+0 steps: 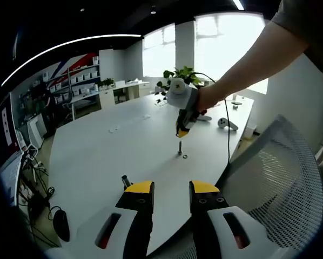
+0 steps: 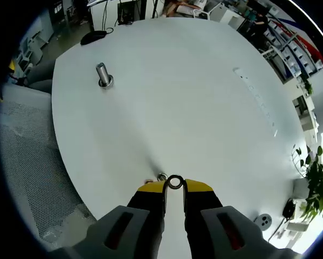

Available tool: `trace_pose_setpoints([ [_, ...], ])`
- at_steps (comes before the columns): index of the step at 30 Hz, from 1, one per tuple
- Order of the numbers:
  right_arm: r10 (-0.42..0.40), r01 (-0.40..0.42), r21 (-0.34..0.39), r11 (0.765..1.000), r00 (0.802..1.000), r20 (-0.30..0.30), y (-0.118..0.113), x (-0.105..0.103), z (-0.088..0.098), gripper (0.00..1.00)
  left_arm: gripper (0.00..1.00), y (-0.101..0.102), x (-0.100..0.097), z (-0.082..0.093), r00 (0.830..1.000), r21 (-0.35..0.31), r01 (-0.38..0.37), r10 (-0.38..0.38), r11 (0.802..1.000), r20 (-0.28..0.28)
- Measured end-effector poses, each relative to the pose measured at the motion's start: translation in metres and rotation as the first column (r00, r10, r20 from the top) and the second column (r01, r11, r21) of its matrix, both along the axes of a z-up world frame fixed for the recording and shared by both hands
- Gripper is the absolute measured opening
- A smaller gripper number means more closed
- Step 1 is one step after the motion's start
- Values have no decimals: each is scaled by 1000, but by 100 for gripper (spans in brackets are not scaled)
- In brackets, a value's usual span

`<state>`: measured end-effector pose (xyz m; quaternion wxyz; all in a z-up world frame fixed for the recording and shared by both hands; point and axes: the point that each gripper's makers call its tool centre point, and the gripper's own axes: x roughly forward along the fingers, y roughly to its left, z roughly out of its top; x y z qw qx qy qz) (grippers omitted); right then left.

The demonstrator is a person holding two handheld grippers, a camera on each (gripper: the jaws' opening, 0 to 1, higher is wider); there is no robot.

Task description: Place the washer onto the threaded stud by aligning its center hole with the stud, sliding it down to the base, and recovering from edge contact or off-axis alignment until the washer reaches the visible bottom stop.

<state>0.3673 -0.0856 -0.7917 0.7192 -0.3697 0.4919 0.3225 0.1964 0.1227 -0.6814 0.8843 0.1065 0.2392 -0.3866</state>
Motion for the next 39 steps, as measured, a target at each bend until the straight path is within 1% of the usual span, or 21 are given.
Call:
trace_pose_setpoints([
  [4, 23, -23, -23, 999, 1000, -7, -3, -4, -3, 13, 24, 0, 0, 0, 1000, 2, 4, -4, 1000, 2],
  [12, 20, -20, -17, 1000, 1000, -24, -1, 0, -12, 13, 24, 3, 1, -1, 1000, 5, -11, 11, 1000, -3],
  [17, 31, -32, -27, 999, 999, -39, -2, 0, -17, 13, 24, 3, 1, -2, 1000, 10, -13, 13, 1000, -6],
  [20, 31, -33, -26, 999, 998, -49, -2, -1, -20, 13, 24, 4, 1, -4, 1000, 24, -17, 17, 1000, -6],
  [25, 26, -27, -23, 999, 998, -62, 1, -11, -19, 14, 24, 5, 1, -4, 1000, 25, -16, 16, 1000, -8],
  [30, 8, -8, 1, 1000, 998, -64, 5, -12, -16, 14, 24, 5, 2, -4, 1000, 24, -21, 21, 999, -9],
  [34, 19, -18, 10, 1000, 998, -66, 8, -16, -14, 14, 24, 6, 2, -5, 1000, 26, -23, 23, 999, -11],
  [35, 17, -16, 19, 1000, 997, -70, 9, -17, -15, 14, 24, 6, 2, -5, 1000, 26, -23, 24, 999, -10],
  [39, 23, -22, 10, 1000, 997, -79, 6, -19, -19, 14, 24, 6, 3, -5, 1000, 28, -26, 26, 999, -10],
])
